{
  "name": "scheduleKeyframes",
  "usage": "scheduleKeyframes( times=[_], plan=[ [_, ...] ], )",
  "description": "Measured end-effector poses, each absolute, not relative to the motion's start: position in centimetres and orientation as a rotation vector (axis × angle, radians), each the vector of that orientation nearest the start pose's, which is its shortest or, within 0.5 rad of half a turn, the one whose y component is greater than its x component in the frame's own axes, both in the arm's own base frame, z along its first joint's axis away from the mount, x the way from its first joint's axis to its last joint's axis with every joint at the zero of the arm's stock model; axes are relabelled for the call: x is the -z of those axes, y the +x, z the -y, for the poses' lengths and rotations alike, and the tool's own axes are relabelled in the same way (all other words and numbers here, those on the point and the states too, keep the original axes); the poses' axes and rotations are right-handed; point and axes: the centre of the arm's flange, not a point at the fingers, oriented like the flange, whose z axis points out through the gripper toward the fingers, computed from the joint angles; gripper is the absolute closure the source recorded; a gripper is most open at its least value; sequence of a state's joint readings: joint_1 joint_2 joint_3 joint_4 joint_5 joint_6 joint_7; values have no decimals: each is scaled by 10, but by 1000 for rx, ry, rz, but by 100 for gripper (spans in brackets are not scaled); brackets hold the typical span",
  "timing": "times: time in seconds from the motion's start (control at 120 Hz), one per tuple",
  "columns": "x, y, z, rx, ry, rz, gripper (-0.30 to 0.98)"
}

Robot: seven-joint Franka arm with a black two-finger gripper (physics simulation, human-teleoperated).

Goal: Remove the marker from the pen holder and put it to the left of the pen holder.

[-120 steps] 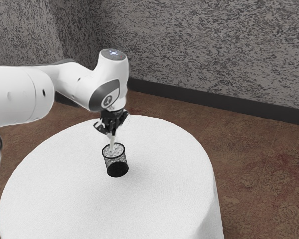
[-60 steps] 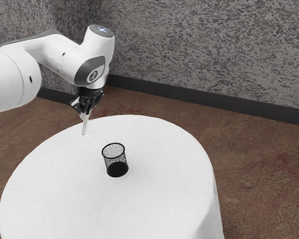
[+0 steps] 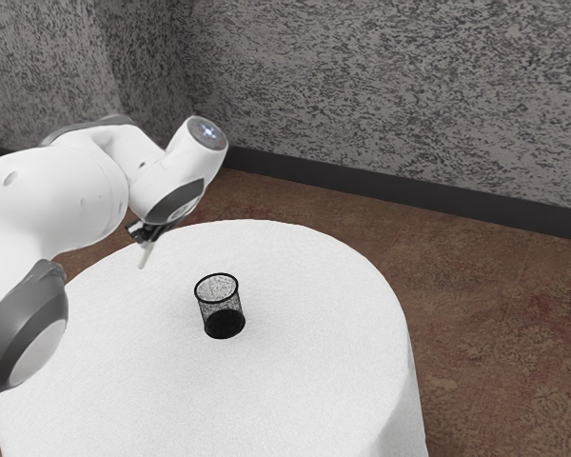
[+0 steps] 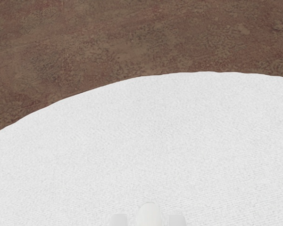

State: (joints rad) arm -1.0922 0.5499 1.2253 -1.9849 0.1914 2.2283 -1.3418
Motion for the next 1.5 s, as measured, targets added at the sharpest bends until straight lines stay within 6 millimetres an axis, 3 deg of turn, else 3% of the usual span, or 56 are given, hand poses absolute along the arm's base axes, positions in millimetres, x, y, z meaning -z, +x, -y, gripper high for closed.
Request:
scheduleKeyframes(
  times=[0.167, 0.508, 0.725, 0.967, 1.175, 1.408, 1.5],
  plan=[
    [-347, 590, -51, 555, -2052, 1549, 77],
    [-323, 586, -58, 587, -2059, 1576, 76],
    [-308, 589, -80, 592, -2019, 1599, 75],
    [-288, 590, -77, 576, -2021, 1593, 75],
    [-285, 590, -78, 574, -2019, 1605, 76],
    [-287, 595, -77, 633, -2044, 1588, 29],
    [-307, 598, -83, 682, -2032, 1601, 19]
  ],
)
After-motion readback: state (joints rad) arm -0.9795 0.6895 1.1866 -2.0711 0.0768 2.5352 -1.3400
